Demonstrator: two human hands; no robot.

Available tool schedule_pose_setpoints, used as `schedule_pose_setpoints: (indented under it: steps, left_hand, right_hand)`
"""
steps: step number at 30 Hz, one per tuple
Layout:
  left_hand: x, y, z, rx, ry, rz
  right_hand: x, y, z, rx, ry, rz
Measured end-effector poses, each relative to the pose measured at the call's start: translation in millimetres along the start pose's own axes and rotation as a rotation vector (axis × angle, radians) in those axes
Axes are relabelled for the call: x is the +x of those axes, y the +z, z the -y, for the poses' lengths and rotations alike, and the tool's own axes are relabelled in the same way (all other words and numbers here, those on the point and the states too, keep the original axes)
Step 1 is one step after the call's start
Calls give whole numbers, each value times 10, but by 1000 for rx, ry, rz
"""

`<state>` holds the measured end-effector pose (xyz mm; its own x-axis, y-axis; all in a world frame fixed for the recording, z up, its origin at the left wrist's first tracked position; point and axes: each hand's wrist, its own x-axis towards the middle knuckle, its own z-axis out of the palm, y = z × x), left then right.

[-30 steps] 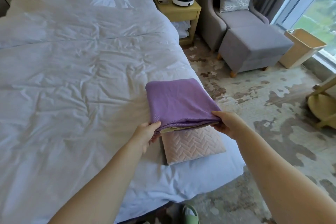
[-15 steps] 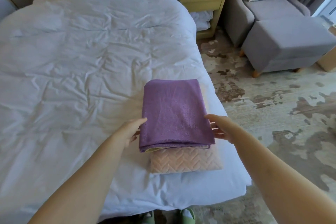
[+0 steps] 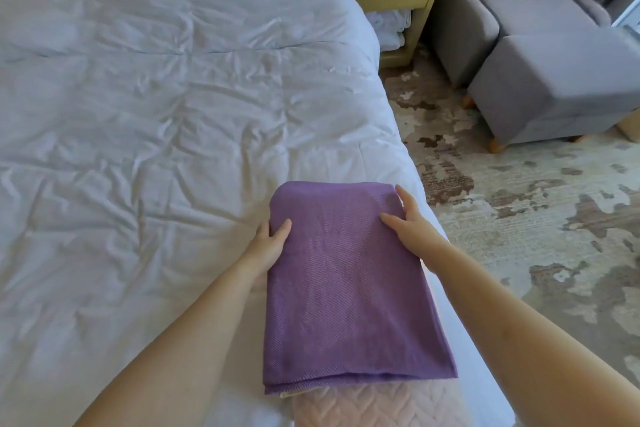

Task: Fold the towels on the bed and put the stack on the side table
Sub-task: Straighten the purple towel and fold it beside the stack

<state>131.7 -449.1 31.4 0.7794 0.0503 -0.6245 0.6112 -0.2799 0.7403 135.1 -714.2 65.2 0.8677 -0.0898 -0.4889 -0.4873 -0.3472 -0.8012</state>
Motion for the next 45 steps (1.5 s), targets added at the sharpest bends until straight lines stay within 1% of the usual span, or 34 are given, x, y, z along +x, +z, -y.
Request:
schedule_pose_setpoints:
  steps: [2, 5, 9, 11, 14, 16, 18, 20, 22, 24, 25, 27, 29, 30, 32, 34, 35, 38, 41, 43, 45]
  left_hand:
    - [1, -27, 20, -41, 50, 21]
    - [-74, -91, 13, -101, 160, 22]
    - [-339, -111, -170, -33, 363, 95]
    - [-546, -100, -297, -42, 441, 91]
    - [-873, -92, -468, -135, 518, 49]
    - [-1068, -66, -503, -201, 537, 54]
    - [-1221, 10, -482, -265, 497, 92]
    - [-1264, 124, -395, -300, 413, 70]
    - [-1212, 225, -270, -281, 285, 15]
    - [-1169, 298, -65, -285, 83, -18]
    - [-1166, 307, 54, -291, -7, -13]
    - [-1224, 288, 280, -323, -96, 50]
    - [-1356, 267, 459, -362, -114, 146]
    - [-1432, 267, 532, -344, -106, 177]
    - [-1552, 315, 656, -286, -57, 180]
    - [-1623, 387, 705, -301, -4, 144]
    - [-1656, 421, 693, -322, 9, 127]
    - [-1758, 510, 637, -380, 57, 111]
    - [-1879, 587, 713, -348, 108, 44]
    - [-1973, 631, 845, -310, 87, 14]
    - [-2041, 681, 1027, -198, 58, -36]
  right_hand:
    - [-2, 17, -7, -27, -59, 19]
    - [-60, 10, -61, 7, -112, 7]
    - [-230, -74, -14, 94, -159, -6]
    - [-376, -151, 74, 141, -202, -26]
    - [-629, -350, 175, 245, -251, -86]
    - [-773, -522, 170, 321, -248, -110]
    - [-858, -658, 119, 366, -218, -92]
    - [-861, -678, 36, 331, -157, -64]
    - [-799, -589, -100, 293, -55, -39]
    - [-748, -469, -313, 292, 62, -12]
    - [-744, -428, -418, 296, 111, -7]
    - [-795, -406, -599, 330, 174, 23]
    - [-936, -431, -720, 377, 189, 90]
    - [-1039, -445, -771, 378, 178, 135]
    - [-1244, -462, -884, 350, 159, 237]
    - [-1382, -467, -957, 344, 144, 308]
    - [-1426, -467, -971, 343, 148, 305]
    - [-1544, -477, -966, 360, 187, 224]
    - [-1710, -530, -1042, 410, 151, 183]
    - [-1875, -531, -1126, 337, 130, 143]
    - [-2029, -484, -1261, 206, 136, 107]
